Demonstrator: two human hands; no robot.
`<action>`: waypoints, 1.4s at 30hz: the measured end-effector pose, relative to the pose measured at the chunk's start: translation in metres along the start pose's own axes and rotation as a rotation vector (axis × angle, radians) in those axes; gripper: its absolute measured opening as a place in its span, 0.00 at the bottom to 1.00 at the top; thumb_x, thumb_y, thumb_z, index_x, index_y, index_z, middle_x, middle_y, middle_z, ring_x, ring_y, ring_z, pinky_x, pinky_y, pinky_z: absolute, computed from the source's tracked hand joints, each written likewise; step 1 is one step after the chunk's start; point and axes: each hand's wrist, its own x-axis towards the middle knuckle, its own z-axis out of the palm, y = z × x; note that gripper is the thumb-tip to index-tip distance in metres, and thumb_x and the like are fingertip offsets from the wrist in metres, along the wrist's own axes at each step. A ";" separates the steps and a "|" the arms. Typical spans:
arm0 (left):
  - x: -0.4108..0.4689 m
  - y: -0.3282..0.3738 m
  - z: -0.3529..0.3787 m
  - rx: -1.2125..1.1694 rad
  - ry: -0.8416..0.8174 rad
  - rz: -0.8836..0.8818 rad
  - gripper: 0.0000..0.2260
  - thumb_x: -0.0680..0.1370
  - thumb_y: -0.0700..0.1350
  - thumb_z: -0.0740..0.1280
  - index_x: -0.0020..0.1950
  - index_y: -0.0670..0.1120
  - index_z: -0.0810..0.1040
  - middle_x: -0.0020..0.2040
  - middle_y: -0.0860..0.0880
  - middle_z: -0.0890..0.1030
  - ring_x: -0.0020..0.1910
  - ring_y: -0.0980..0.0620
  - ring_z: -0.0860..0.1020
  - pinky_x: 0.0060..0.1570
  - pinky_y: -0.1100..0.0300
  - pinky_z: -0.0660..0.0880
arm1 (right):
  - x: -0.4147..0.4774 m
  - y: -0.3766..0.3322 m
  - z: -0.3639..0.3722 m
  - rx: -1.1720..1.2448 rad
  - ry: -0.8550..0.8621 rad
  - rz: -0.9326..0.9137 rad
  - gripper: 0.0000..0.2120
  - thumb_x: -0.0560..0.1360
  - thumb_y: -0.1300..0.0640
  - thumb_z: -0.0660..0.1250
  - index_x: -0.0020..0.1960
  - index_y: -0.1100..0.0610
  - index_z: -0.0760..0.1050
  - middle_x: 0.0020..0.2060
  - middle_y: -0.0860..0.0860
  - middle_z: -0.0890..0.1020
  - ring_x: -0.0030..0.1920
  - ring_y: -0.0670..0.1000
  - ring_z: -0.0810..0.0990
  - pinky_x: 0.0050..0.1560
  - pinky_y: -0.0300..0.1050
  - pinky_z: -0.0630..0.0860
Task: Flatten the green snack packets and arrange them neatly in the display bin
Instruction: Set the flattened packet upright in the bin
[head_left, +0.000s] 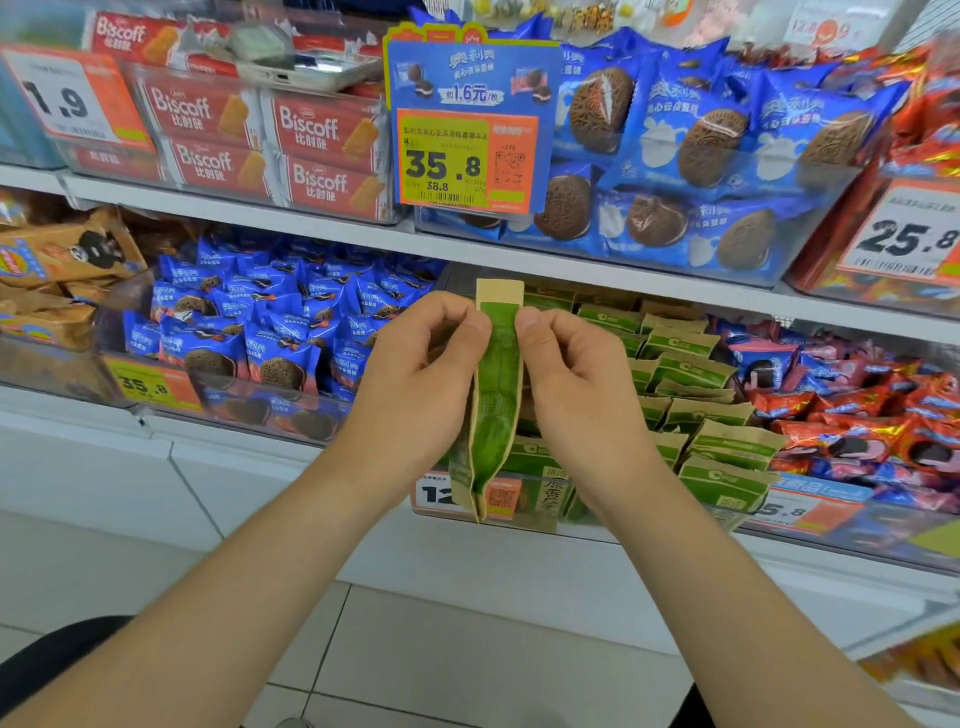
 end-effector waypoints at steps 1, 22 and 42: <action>0.000 -0.002 0.000 -0.003 0.020 -0.005 0.08 0.87 0.44 0.64 0.52 0.45 0.82 0.42 0.52 0.83 0.42 0.56 0.81 0.45 0.59 0.77 | -0.001 -0.002 -0.001 0.037 -0.026 0.028 0.18 0.88 0.52 0.62 0.51 0.65 0.80 0.40 0.63 0.83 0.39 0.62 0.82 0.44 0.64 0.84; -0.012 0.001 -0.009 0.154 -0.036 -0.062 0.13 0.78 0.52 0.75 0.38 0.45 0.85 0.46 0.54 0.89 0.49 0.54 0.87 0.57 0.45 0.83 | -0.005 -0.007 -0.014 -0.155 -0.194 0.083 0.13 0.88 0.47 0.59 0.51 0.53 0.74 0.30 0.54 0.83 0.29 0.56 0.83 0.25 0.42 0.71; -0.009 0.009 -0.014 -0.321 -0.115 -0.342 0.11 0.83 0.37 0.64 0.49 0.34 0.85 0.49 0.38 0.88 0.51 0.44 0.88 0.52 0.51 0.85 | 0.000 -0.013 -0.025 0.051 -0.143 0.353 0.18 0.76 0.41 0.75 0.59 0.52 0.85 0.46 0.47 0.90 0.44 0.44 0.88 0.38 0.33 0.79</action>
